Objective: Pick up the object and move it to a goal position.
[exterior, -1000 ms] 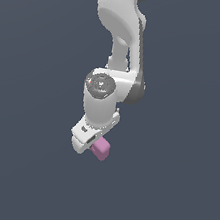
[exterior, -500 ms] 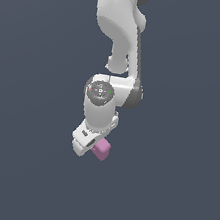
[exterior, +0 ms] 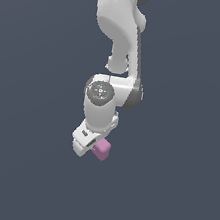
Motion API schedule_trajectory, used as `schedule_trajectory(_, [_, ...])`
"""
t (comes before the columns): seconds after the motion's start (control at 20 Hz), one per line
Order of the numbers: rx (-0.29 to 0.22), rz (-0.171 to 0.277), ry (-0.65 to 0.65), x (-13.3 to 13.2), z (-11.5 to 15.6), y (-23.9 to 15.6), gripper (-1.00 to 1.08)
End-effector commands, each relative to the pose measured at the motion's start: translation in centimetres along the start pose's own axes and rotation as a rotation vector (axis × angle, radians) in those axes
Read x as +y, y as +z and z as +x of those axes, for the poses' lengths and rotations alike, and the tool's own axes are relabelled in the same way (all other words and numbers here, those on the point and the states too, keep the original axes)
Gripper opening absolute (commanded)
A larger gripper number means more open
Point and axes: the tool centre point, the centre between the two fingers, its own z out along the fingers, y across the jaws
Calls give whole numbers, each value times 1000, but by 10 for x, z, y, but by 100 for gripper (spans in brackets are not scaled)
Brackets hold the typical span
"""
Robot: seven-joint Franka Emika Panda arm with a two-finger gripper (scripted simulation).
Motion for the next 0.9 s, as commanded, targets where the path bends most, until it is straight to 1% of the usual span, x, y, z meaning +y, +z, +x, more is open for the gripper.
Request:
schedule_trajectory(0.0, [0, 0, 0, 0, 0, 0, -100])
schedule_trajectory(0.2, [0, 0, 0, -4, 5, -8, -100])
schedule_trajectory(0.4, [0, 0, 0, -14, 16, -28, -100])
schedule_trajectory(0.6, [-1, -1, 0, -31, 33, -59, -100])
schedule_trajectory(0.85, [-1, -1, 0, -55, 61, -106, -100])
